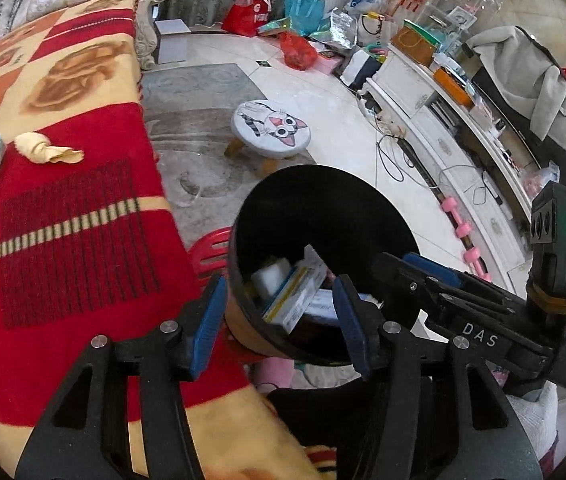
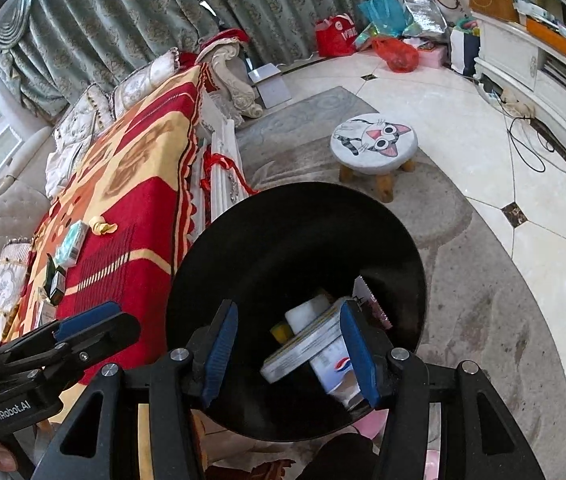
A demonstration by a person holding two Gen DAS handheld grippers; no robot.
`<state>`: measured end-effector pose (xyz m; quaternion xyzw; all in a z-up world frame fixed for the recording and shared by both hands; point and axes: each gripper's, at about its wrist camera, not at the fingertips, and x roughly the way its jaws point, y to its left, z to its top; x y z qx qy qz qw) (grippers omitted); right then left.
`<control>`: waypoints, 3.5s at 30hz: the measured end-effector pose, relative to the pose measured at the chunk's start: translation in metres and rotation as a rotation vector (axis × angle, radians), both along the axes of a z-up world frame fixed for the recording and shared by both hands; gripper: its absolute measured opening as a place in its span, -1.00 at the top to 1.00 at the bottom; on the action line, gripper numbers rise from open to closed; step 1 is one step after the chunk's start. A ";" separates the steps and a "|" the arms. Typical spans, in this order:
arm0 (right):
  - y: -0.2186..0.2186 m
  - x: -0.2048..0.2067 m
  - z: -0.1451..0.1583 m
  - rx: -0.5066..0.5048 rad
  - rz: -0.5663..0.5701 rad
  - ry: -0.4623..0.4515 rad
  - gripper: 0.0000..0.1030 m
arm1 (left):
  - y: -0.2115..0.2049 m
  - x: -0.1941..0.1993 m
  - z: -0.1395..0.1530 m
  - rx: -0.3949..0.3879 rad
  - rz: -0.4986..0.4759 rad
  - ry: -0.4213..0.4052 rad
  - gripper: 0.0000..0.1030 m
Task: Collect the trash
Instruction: 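Open both tools to drop the two medicine boxes into the bin, then reach back to the blanket and grasp the white barcode box with the left tool, then grasp the teal tissue pack with the right tool while the left tool holds the box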
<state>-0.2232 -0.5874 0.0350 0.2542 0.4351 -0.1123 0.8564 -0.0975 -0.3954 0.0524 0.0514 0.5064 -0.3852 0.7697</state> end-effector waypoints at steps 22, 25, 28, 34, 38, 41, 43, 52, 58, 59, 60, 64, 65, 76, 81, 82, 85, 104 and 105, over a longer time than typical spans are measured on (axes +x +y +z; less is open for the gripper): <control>0.100 0.039 0.025 -0.054 0.216 -0.033 -0.23 | 0.112 0.017 0.026 0.067 0.229 -0.129 -0.04; 0.119 0.048 0.026 -0.057 0.259 -0.033 -0.24 | 0.135 0.021 0.028 0.077 0.267 -0.136 -0.04; 0.138 0.057 0.026 -0.062 0.300 -0.031 -0.24 | 0.161 0.028 0.027 0.091 0.310 -0.136 -0.04; 0.175 0.075 0.024 -0.073 0.381 -0.021 -0.24 | 0.212 0.042 0.025 0.113 0.397 -0.133 -0.04; 0.193 0.083 0.023 -0.082 0.423 -0.015 -0.25 | 0.249 0.056 0.022 0.127 0.459 -0.125 -0.04; 0.202 0.088 0.022 -0.082 0.443 -0.012 -0.27 | 0.266 0.065 0.019 0.141 0.495 -0.118 -0.04; 0.208 0.094 0.020 -0.081 0.457 -0.008 -0.28 | 0.273 0.072 0.014 0.151 0.508 -0.105 -0.04; 0.223 0.118 0.018 -0.087 0.495 0.012 -0.29 | 0.261 0.096 -0.009 0.175 0.450 -0.047 -0.04; 0.229 0.127 0.017 -0.086 0.511 0.010 -0.30 | 0.259 0.114 -0.021 0.169 0.414 -0.001 0.39; 0.229 0.129 0.017 -0.084 0.514 0.010 -0.30 | 0.261 0.114 -0.018 0.158 0.416 -0.005 0.41; 0.230 0.131 0.016 -0.084 0.518 0.010 -0.30 | 0.265 0.111 -0.013 0.142 0.419 -0.015 0.47; 0.235 0.149 0.012 -0.077 0.533 0.012 -0.31 | 0.279 0.103 0.002 0.110 0.434 -0.036 0.49; 0.237 0.155 0.012 -0.071 0.535 0.007 -0.31 | 0.281 0.103 0.004 0.107 0.440 -0.040 0.49; 0.261 0.239 0.014 -0.062 0.511 -0.016 -0.32 | 0.308 0.109 0.013 0.088 0.528 -0.064 0.49; 0.269 0.273 0.005 -0.080 0.488 0.011 -0.40 | 0.312 0.114 0.009 0.101 0.557 -0.072 0.49; 0.270 0.282 0.002 -0.078 0.479 0.024 -0.40 | 0.312 0.115 0.009 0.106 0.561 -0.076 0.49; 0.272 0.297 -0.003 -0.061 0.465 0.033 -0.42 | 0.313 0.116 0.006 0.117 0.569 -0.080 0.49; 0.263 0.282 0.013 -0.140 0.550 -0.031 0.03 | 0.309 0.109 0.003 0.122 0.569 -0.080 0.49; 0.263 0.277 0.016 -0.146 0.557 -0.034 0.03 | 0.308 0.107 0.003 0.122 0.566 -0.079 0.49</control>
